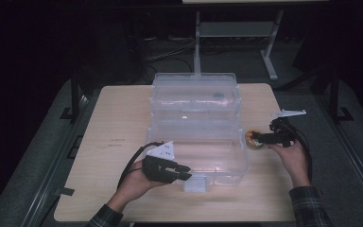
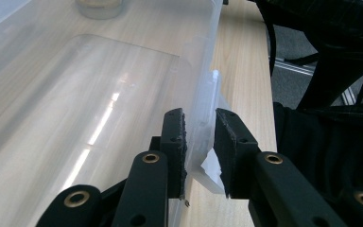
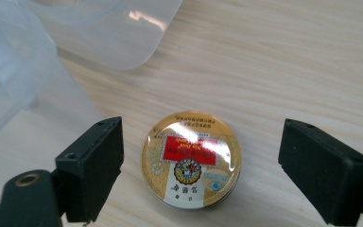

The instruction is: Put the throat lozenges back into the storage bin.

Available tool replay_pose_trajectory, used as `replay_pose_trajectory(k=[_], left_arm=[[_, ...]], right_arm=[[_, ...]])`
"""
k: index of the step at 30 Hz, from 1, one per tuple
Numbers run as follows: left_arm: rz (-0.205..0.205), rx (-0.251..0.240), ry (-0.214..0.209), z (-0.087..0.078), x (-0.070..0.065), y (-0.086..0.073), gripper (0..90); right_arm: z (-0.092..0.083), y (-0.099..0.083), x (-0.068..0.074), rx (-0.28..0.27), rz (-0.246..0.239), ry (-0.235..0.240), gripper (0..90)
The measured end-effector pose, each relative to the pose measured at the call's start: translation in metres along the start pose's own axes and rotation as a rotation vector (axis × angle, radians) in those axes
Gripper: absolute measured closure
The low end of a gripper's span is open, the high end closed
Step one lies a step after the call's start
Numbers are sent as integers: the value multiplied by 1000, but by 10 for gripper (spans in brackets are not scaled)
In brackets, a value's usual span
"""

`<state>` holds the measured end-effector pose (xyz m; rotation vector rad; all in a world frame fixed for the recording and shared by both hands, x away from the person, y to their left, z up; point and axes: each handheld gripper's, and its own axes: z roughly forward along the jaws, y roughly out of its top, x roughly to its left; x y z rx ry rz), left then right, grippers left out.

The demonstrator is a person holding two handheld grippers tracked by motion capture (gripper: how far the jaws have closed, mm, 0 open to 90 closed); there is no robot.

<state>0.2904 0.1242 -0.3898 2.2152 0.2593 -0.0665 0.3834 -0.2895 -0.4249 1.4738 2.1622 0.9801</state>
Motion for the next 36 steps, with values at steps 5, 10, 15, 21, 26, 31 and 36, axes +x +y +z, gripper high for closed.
replay_pose_trajectory(k=[5,10,15,21,26,31,36], left_arm=[[0,2,-1,0,0,0,736],[5,4,1,0,0,0,735],[3,2,4,0,-1,0,734],[4,3,4,0,-1,0,734],[5,5,3,0,-1,0,734],[5,4,4,0,-1,0,734],[5,4,4,0,-1,0,734]], right_arm=[[8,-6,-1,15,-4,4,121],[15,-9,-2,32,0,0,96],[23,-12,-2,35,-4,-2,96],[31,-16,-2,43,-7,-12,96],[37,-17,1,45,-28,-20,95],[41,-18,2,50,-38,-26,95],[45,-20,2,53,-48,-27,97]])
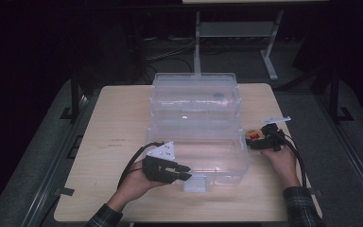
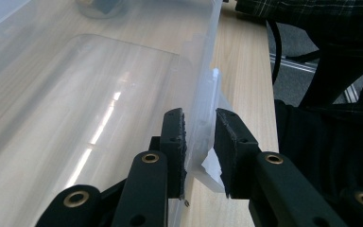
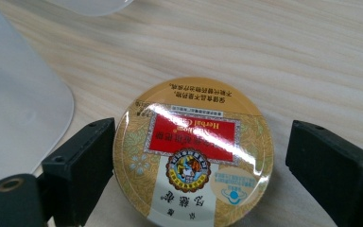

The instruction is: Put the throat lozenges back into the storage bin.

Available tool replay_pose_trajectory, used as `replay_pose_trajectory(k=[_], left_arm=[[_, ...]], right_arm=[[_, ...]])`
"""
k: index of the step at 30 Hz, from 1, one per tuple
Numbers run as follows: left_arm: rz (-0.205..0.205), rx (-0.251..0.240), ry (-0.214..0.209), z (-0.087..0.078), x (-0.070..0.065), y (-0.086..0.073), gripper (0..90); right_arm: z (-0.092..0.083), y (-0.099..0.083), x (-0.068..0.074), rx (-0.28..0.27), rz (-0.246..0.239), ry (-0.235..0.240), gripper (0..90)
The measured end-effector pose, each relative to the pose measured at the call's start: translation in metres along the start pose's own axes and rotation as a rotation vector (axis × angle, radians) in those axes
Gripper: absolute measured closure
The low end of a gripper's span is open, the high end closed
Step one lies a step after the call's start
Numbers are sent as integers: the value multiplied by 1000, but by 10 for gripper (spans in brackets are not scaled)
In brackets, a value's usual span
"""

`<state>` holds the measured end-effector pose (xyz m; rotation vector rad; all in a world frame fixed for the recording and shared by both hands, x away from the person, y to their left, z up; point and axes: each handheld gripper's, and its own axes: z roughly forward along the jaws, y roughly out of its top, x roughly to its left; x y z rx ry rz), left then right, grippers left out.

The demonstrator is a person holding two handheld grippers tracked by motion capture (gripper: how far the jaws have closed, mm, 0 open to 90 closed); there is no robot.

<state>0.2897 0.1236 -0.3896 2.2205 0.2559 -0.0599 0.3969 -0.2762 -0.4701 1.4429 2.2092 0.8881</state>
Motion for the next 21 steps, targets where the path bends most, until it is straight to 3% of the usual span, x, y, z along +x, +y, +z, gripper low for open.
replay_pose_trajectory(k=[21], left_arm=[[1,0,0,0,0,0,734]], right_arm=[[3,-2,3,16,-12,-6,197]])
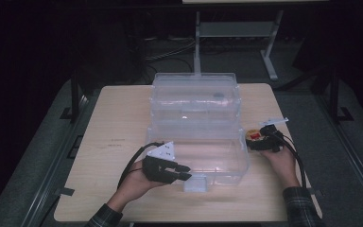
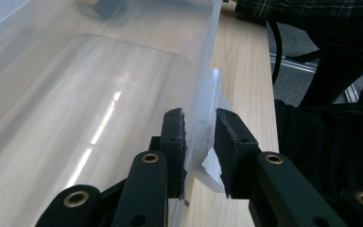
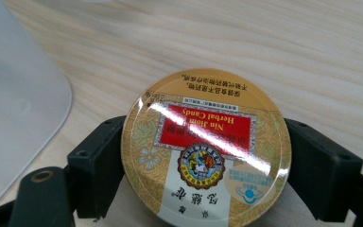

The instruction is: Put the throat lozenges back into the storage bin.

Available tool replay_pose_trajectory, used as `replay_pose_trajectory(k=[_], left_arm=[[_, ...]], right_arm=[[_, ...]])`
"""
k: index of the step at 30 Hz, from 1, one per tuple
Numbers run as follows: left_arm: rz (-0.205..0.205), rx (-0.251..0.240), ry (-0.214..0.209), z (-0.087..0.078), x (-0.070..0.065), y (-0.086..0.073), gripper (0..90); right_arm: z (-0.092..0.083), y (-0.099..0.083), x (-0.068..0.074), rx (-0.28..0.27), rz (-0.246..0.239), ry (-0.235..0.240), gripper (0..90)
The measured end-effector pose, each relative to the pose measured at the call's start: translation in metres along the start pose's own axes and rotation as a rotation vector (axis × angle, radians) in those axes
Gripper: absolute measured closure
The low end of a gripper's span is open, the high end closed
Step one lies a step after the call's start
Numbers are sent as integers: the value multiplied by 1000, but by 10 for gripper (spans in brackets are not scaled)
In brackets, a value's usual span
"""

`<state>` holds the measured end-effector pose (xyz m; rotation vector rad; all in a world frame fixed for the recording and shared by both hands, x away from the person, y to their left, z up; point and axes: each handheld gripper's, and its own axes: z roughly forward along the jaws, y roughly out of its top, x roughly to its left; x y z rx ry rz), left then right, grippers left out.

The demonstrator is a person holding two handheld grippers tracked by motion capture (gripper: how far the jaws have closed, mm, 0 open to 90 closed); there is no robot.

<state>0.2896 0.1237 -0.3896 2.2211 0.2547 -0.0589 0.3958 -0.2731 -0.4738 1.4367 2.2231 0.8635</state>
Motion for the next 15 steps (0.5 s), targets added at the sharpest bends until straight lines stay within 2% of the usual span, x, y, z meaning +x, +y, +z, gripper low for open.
replay_pose_trajectory(k=[15], left_arm=[[0,-1,0,0,0,0,734]], right_arm=[[-6,1,-2,12,21,6,202]])
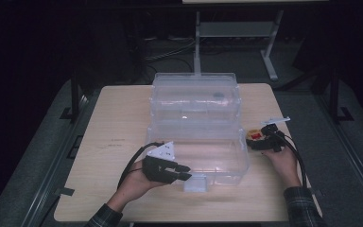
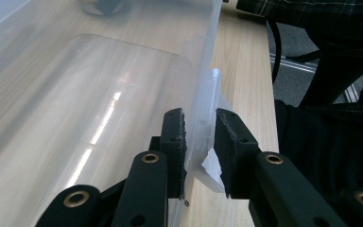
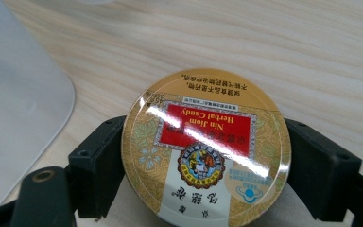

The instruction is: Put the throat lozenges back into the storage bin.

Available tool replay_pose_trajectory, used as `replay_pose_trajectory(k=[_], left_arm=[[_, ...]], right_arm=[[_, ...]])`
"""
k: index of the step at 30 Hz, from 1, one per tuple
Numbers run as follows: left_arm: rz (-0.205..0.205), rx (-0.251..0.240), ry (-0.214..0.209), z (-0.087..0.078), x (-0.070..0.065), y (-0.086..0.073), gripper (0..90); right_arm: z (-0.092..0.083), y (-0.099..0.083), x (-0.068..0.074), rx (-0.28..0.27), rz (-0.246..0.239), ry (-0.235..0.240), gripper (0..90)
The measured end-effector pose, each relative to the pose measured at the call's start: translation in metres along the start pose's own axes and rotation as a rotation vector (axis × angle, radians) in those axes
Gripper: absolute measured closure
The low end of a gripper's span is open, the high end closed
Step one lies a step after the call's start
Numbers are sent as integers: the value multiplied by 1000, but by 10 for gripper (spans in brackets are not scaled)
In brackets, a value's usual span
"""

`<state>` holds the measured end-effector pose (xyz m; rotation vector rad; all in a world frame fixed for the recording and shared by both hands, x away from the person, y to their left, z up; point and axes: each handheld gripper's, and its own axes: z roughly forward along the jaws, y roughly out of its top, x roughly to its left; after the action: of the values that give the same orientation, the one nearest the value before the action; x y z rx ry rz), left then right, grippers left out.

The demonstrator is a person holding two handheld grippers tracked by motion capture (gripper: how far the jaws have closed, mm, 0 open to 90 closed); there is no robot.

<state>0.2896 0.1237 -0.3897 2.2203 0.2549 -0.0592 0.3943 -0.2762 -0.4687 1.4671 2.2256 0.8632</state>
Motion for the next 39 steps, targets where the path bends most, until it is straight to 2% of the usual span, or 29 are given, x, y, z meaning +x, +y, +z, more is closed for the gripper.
replay_pose_trajectory(k=[20,39], left_arm=[[1,0,1,0,0,0,734],[3,1,2,0,-1,0,734]], right_arm=[[-32,5,1,-23,12,27,202],[-61,3,8,-45,-9,63,201]])
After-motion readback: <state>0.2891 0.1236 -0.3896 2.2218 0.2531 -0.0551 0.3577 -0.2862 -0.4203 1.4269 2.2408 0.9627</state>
